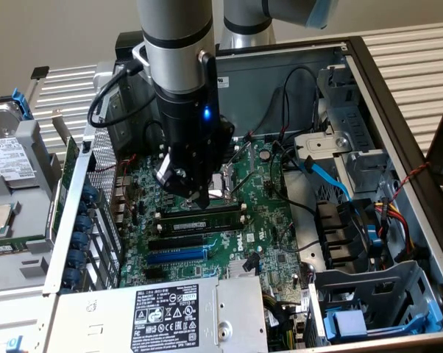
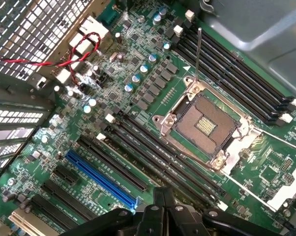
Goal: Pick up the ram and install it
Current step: 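Press down the ram until it locks into place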
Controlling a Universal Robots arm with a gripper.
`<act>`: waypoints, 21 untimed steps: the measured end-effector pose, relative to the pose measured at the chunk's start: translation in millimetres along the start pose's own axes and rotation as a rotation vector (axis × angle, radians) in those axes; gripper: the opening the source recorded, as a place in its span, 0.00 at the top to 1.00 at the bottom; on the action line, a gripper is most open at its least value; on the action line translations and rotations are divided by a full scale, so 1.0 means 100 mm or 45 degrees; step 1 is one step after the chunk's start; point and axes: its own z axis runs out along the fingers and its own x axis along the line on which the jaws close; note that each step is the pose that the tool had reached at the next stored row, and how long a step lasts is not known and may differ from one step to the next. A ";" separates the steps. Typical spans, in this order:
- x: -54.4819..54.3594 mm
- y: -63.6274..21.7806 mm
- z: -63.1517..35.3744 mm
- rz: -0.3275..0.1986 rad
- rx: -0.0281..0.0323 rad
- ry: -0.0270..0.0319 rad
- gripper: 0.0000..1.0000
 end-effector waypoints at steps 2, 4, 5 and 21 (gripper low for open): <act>0.00 0.000 0.000 0.032 -0.0013 0.0031 0.88; 0.00 0.000 0.000 0.063 -0.0036 0.0078 0.88; 0.00 0.000 0.000 0.079 -0.0050 0.0106 0.88; 0.00 0.000 0.006 0.355 -0.0024 0.0131 0.88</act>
